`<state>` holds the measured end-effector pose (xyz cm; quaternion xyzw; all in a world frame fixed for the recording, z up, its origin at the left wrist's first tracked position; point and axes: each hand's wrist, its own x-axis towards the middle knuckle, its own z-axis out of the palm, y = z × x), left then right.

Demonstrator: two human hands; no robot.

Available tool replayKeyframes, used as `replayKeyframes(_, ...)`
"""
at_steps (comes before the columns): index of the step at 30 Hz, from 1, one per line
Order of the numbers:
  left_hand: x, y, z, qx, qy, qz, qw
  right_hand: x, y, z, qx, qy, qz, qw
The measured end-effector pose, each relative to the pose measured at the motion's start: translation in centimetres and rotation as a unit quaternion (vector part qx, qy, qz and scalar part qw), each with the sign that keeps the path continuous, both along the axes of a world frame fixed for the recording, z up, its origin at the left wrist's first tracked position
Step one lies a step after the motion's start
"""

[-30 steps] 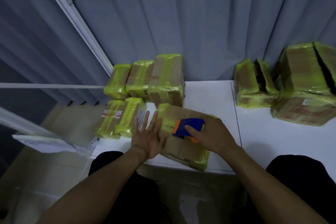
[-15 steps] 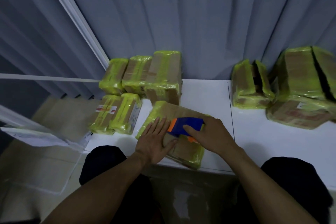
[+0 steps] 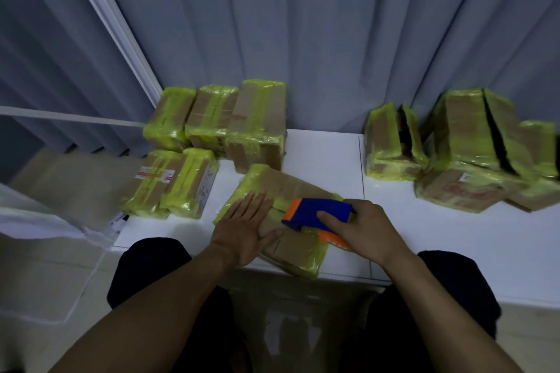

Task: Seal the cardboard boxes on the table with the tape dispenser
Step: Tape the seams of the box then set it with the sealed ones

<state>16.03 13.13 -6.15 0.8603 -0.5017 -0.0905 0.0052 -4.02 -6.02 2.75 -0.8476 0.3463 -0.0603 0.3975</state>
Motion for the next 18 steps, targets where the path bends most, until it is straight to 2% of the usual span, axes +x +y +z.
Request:
replayKeyframes(7,-0.3,-0.4,0.7,0.002,0.006,-0.013,1.0,0.2,0.5,-0.1,0.01,0.008,-0.01,1.0)
replayKeyframes(11,-2.1,-1.5,0.5,-0.048,0.04,-0.06,0.996,0.1,0.6,-0.3,0.017,0.002,-0.022,1.0)
replayKeyframes(15,-3.4,-1.9,-0.7,-0.089,-0.008,-0.046,0.995,-0.2,0.8,-0.2,0.022,-0.003,-0.019,1.0)
replayKeyframes(18,-3.4,-1.6,-0.9,-0.089,-0.011,-0.048,0.995,-0.3,0.8,0.0,0.015,-0.003,-0.02,1.0)
